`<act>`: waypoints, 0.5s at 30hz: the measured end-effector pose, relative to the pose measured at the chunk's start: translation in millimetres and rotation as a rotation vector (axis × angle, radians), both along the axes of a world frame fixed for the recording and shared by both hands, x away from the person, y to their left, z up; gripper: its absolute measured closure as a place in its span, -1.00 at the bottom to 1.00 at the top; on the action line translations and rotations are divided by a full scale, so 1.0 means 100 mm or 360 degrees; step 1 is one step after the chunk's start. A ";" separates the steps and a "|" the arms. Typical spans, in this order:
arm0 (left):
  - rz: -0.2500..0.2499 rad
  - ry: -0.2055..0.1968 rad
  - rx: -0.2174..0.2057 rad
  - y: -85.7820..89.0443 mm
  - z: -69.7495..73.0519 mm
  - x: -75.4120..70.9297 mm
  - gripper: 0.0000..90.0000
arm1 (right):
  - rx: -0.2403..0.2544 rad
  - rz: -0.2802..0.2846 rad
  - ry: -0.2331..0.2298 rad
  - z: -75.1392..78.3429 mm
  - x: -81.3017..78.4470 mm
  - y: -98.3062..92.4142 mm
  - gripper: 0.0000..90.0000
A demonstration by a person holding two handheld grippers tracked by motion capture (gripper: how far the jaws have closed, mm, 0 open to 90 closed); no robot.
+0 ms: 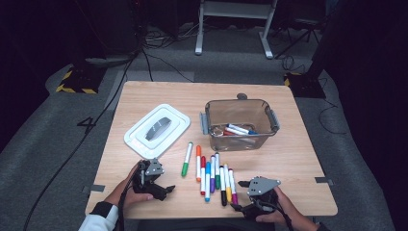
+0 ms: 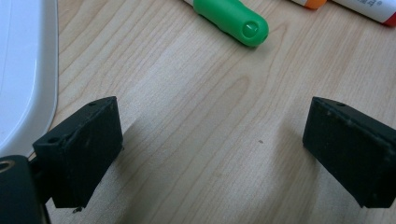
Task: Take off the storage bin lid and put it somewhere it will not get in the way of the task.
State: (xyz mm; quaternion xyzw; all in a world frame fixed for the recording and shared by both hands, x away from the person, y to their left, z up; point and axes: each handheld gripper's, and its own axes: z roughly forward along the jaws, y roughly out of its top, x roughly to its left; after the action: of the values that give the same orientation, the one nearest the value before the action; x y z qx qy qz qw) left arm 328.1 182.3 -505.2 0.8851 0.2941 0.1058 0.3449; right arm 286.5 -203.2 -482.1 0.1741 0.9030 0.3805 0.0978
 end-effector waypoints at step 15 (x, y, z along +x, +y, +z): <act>-0.0001 0.0000 0.0000 0.00 0.00 0.00 -0.88 | -0.0064 -0.0268 0.0044 -0.12 0.43 -0.48 -0.24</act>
State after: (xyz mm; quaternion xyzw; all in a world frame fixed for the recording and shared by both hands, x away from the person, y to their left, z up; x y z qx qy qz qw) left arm 328.2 182.3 -505.2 0.8851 0.2938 0.1056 0.3450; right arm 329.4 -251.2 -494.4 0.2526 0.8939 0.3502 0.1204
